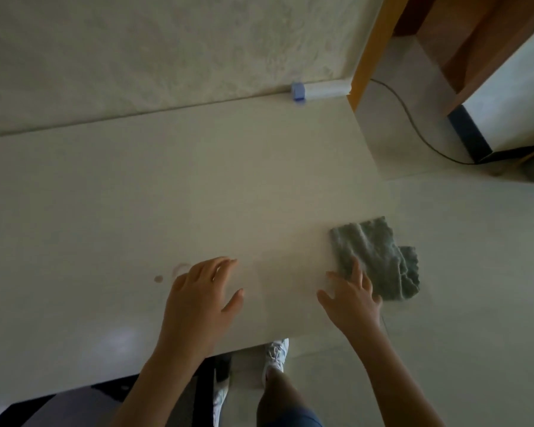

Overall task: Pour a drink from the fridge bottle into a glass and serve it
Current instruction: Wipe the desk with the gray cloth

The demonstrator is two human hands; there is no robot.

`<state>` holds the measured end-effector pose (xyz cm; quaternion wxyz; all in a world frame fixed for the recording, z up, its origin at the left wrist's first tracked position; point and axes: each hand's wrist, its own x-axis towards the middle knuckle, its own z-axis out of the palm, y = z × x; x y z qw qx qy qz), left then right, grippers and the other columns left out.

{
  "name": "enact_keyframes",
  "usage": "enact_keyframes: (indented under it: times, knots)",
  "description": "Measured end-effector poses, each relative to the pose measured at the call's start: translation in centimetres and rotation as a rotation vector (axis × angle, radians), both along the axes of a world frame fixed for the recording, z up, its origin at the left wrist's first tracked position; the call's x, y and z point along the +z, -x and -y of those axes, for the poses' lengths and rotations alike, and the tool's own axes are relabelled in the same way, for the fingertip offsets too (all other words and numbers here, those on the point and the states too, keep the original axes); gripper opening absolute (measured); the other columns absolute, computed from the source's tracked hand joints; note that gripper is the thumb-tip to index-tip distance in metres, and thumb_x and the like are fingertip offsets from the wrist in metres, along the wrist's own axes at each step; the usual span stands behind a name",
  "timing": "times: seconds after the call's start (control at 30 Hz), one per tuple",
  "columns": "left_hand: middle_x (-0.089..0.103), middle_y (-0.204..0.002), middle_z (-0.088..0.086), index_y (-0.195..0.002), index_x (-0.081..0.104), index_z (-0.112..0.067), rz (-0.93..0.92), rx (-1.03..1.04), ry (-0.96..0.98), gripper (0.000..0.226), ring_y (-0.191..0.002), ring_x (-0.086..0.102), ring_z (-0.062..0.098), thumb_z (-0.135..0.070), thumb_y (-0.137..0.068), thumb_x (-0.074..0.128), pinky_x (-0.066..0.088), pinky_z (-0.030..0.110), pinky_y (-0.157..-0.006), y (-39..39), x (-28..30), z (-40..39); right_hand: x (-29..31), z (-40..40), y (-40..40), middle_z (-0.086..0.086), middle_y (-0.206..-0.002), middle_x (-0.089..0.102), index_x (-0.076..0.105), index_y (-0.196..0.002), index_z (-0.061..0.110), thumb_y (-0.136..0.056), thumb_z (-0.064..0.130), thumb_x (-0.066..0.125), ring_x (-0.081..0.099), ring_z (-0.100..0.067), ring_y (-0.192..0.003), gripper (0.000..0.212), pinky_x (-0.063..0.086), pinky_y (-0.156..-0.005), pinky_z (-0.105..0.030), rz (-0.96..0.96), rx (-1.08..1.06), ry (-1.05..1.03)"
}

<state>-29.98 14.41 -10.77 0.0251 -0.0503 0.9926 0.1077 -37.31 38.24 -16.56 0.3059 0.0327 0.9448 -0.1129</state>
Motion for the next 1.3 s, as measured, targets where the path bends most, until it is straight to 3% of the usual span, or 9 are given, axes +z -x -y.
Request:
enact_keyframes:
  times: [0.2,0.3,0.4,0.57,0.83,0.93,1.0,1.07,1.3]
  knots:
    - [0.067,-0.116,0.002,-0.119,0.062,-0.016,0.007,0.06,0.039,0.047,-0.104,0.065,0.024,-0.043,-0.082,0.05,0.052,0.04,-0.08,-1.4,-1.3,2.0,-1.2,0.4,0.3,-0.002,-0.158,0.003,0.02,-0.145,0.013,-0.085,0.044,0.057,0.014,-0.031,-0.139,0.077,0.041,-0.098,-0.045,-0.052,-0.097,-0.003]
    - [0.067,-0.114,0.005,-0.123,0.059,-0.013,-0.02,0.12,0.006,0.053,-0.102,0.065,0.026,-0.041,-0.079,0.055,0.052,0.039,-0.077,-2.8,-1.9,3.7,-0.9,0.8,0.6,-0.005,-0.154,0.017,0.026,-0.143,0.007,-0.085,0.04,0.058,0.025,-0.032,-0.133,0.074,0.042,-0.093,-0.042,-0.107,-0.161,0.058]
    - [0.064,-0.12,0.003,-0.142,0.039,-0.017,-0.045,0.21,-0.047,0.066,-0.108,0.061,0.024,-0.049,-0.085,0.044,0.049,0.038,-0.081,-4.6,-2.9,5.9,-0.3,2.1,0.5,-0.01,-0.148,0.031,0.039,-0.134,0.003,-0.085,0.041,0.059,0.038,-0.035,-0.126,0.065,0.041,-0.093,-0.043,-0.154,-0.176,0.102]
    - [0.038,-0.15,0.005,-0.152,-0.004,-0.026,-0.009,0.333,-0.072,0.079,-0.139,0.033,0.025,-0.066,-0.09,0.024,0.034,0.048,-0.105,-7.5,-6.5,10.8,1.1,8.2,-1.5,-0.006,-0.132,0.048,0.052,-0.125,0.008,-0.084,0.039,0.063,0.055,-0.028,-0.108,0.052,0.042,-0.085,-0.035,-0.215,-0.133,0.285]
    - [0.011,-0.16,-0.001,-0.15,-0.014,-0.028,0.067,0.336,-0.042,0.082,-0.147,0.007,0.019,-0.073,-0.086,0.011,0.01,0.053,-0.114,-8.6,-12.2,14.9,0.4,21.6,-7.2,0.009,-0.126,0.056,0.057,-0.122,0.025,-0.085,0.032,0.061,0.056,-0.01,-0.107,0.038,0.043,-0.083,-0.026,-0.155,0.057,0.575]
    - [0.007,-0.161,0.0,-0.151,-0.008,-0.025,0.082,0.305,-0.05,0.08,-0.147,0.008,0.022,-0.072,-0.088,0.007,0.011,0.058,-0.113,-8.5,-14.0,16.1,-1.3,23.5,-7.4,0.006,-0.136,0.051,0.055,-0.126,0.025,-0.088,0.027,0.057,0.044,-0.018,-0.126,0.039,0.037,-0.1,-0.032,-0.327,0.086,0.57]
    - [-0.001,-0.161,-0.001,-0.15,-0.012,-0.027,0.089,0.272,-0.054,0.077,-0.147,0.004,0.021,-0.071,-0.089,0.004,0.007,0.06,-0.113,-8.4,-15.0,16.8,-2.8,24.1,-6.7,0.012,-0.153,0.024,0.036,-0.141,0.033,-0.092,0.035,0.051,0.014,-0.021,-0.143,0.051,0.011,-0.115,-0.042,-0.424,0.186,0.446]
    - [-0.001,-0.161,-0.003,-0.151,-0.01,-0.029,0.078,0.268,-0.05,0.075,-0.147,0.002,0.019,-0.07,-0.09,0.007,0.005,0.062,-0.111,-8.1,-15.5,17.2,-4.5,24.4,-5.8,0.019,-0.154,-0.006,0.01,-0.145,0.044,-0.095,0.048,0.037,-0.014,-0.017,-0.144,0.057,-0.014,-0.11,-0.051,-0.39,0.247,0.282]
    - [0.006,-0.16,-0.003,-0.153,0.01,-0.021,0.072,0.283,-0.043,0.076,-0.147,0.005,0.017,-0.068,-0.092,0.009,0.008,0.061,-0.112,-7.8,-15.8,17.8,-8.4,27.5,-6.0,0.013,-0.155,-0.017,-0.019,-0.136,0.05,-0.095,0.052,0.008,-0.023,-0.023,-0.141,0.049,-0.009,-0.107,-0.066,-0.382,0.319,0.001]
